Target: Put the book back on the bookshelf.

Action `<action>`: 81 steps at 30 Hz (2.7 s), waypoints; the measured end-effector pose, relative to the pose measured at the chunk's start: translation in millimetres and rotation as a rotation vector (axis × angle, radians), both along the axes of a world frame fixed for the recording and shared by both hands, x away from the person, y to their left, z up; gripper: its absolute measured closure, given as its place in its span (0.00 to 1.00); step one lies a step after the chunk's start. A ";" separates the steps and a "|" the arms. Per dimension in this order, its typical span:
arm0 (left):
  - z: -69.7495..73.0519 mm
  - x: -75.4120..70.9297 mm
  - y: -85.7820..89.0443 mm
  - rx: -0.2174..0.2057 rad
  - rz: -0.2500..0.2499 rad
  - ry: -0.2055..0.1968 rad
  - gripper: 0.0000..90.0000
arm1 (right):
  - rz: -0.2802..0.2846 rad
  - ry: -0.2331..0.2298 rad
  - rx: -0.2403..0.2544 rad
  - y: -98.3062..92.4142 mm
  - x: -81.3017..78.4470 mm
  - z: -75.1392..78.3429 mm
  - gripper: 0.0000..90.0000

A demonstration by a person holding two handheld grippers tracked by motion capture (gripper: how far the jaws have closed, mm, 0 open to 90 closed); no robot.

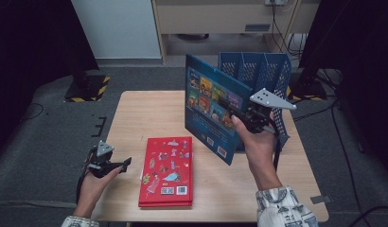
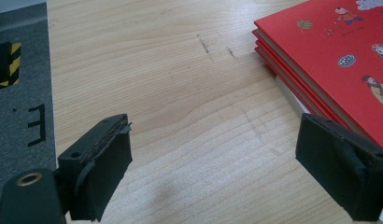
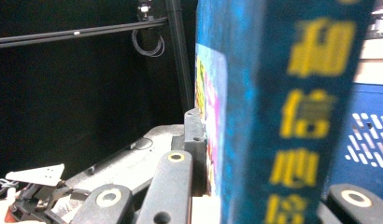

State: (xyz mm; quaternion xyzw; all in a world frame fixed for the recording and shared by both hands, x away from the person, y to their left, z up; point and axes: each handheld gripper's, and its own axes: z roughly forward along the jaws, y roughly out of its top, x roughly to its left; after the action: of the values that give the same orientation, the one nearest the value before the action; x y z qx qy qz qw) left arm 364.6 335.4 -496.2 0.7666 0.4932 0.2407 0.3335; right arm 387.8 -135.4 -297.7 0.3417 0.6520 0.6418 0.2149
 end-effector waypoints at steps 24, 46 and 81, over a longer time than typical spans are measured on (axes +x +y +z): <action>-1.0 -0.5 -1.5 -0.001 0.000 0.000 0.11 | -0.108 0.004 0.034 -53.4 -12.3 18.9 0.93; -0.8 -0.3 -1.3 0.001 0.001 -0.003 0.11 | -0.222 0.028 0.010 -76.7 -6.0 19.1 0.93; 1.3 -0.2 0.6 -0.011 0.004 -0.013 0.12 | -0.342 0.072 -0.031 -58.3 44.3 16.2 0.93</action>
State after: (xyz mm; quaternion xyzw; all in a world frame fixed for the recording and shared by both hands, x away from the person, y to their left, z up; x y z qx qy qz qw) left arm 364.4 336.0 -494.9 0.7623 0.4938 0.2435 0.3404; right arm 432.0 -193.7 -281.5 0.4671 0.6016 0.5731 0.3025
